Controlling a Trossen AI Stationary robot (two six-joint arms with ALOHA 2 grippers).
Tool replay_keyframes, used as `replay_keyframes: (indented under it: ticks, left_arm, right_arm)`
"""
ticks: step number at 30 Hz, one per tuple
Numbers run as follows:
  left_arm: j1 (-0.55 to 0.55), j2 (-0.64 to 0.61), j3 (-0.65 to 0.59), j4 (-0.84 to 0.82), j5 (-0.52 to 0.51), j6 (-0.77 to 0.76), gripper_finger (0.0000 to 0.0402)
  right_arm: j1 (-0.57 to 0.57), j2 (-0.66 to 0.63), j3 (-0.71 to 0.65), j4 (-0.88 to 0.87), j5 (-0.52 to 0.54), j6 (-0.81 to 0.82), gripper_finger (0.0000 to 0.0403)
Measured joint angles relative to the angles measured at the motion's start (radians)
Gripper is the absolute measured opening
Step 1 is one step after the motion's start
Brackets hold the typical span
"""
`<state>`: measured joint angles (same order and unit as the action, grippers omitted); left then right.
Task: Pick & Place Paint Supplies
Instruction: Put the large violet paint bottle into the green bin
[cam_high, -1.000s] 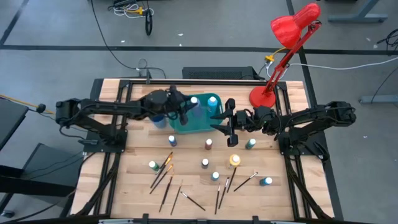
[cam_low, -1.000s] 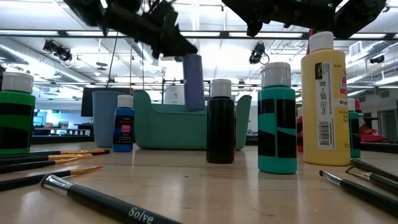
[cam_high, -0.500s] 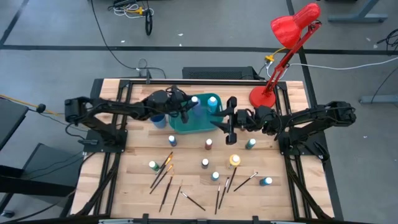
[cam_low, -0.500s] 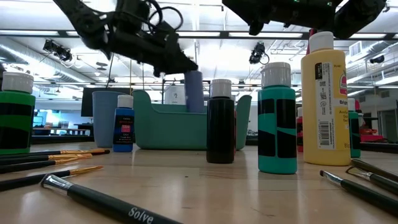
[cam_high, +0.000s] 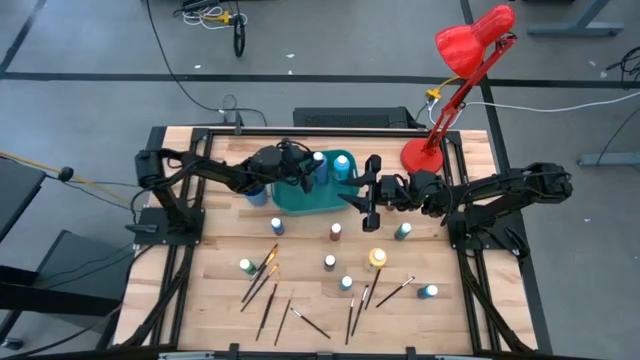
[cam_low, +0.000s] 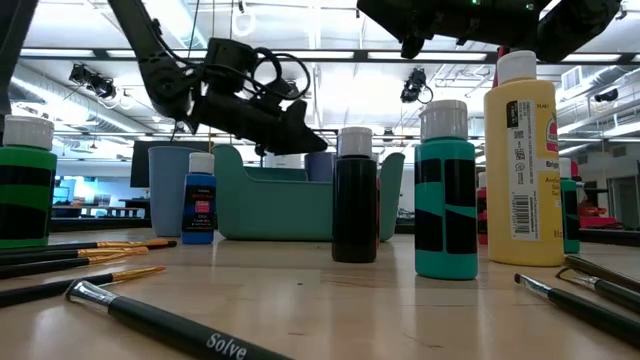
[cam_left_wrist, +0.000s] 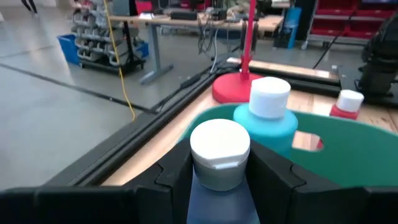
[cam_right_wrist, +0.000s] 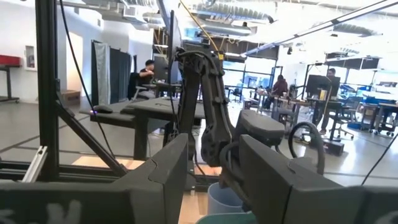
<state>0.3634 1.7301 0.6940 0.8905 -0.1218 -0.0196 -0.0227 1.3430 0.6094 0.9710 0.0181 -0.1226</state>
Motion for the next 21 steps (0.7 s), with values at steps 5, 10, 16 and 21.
replay_keyframes:
  ticks: [5,10,16,21]
  left_arm:
    - [0.002,0.038,0.050,-0.011,0.068,0.002,0.0133]
    - [0.003,0.042,0.074,-0.044,0.044,0.021,0.0140]
    - [0.003,0.042,0.081,-0.054,0.086,0.081,0.0141]
    - [0.003,0.040,0.084,-0.083,0.112,0.105,0.0147]
  right_arm:
    - [0.000,0.000,0.000,0.000,0.000,0.000,0.0149]
    - [0.000,0.000,0.000,-0.002,0.000,0.000,0.0149]
    - [0.000,0.000,0.000,-0.004,0.000,0.000,0.0149]
    - [0.000,0.000,0.000,-0.005,0.000,0.000,0.0149]
